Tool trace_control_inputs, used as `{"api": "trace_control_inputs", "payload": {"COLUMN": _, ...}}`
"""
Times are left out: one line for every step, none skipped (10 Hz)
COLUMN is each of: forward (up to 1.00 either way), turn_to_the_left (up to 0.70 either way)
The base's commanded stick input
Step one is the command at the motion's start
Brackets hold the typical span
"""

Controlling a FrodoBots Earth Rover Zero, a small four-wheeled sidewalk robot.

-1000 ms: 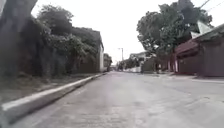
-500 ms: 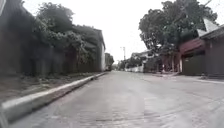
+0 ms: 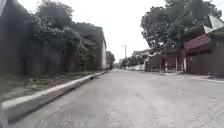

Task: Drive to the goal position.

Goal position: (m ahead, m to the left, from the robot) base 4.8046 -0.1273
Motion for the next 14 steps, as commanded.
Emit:
{"api": "trace_control_inputs", "payload": {"forward": 0.85, "turn_to_the_left": 0.00}}
{"api": "trace_control_inputs", "payload": {"forward": 0.85, "turn_to_the_left": 0.00}}
{"api": "trace_control_inputs", "payload": {"forward": 0.85, "turn_to_the_left": 0.00}}
{"api": "trace_control_inputs", "payload": {"forward": 0.85, "turn_to_the_left": 0.00}}
{"api": "trace_control_inputs", "payload": {"forward": 0.85, "turn_to_the_left": 0.00}}
{"api": "trace_control_inputs", "payload": {"forward": 0.85, "turn_to_the_left": 0.00}}
{"api": "trace_control_inputs", "payload": {"forward": 0.85, "turn_to_the_left": -0.14}}
{"api": "trace_control_inputs", "payload": {"forward": 0.85, "turn_to_the_left": -0.28}}
{"api": "trace_control_inputs", "payload": {"forward": 0.85, "turn_to_the_left": -0.19}}
{"api": "trace_control_inputs", "payload": {"forward": 0.85, "turn_to_the_left": 0.00}}
{"api": "trace_control_inputs", "payload": {"forward": 0.85, "turn_to_the_left": 0.00}}
{"api": "trace_control_inputs", "payload": {"forward": 0.85, "turn_to_the_left": 0.00}}
{"api": "trace_control_inputs", "payload": {"forward": 0.85, "turn_to_the_left": 0.00}}
{"api": "trace_control_inputs", "payload": {"forward": 0.85, "turn_to_the_left": 0.00}}
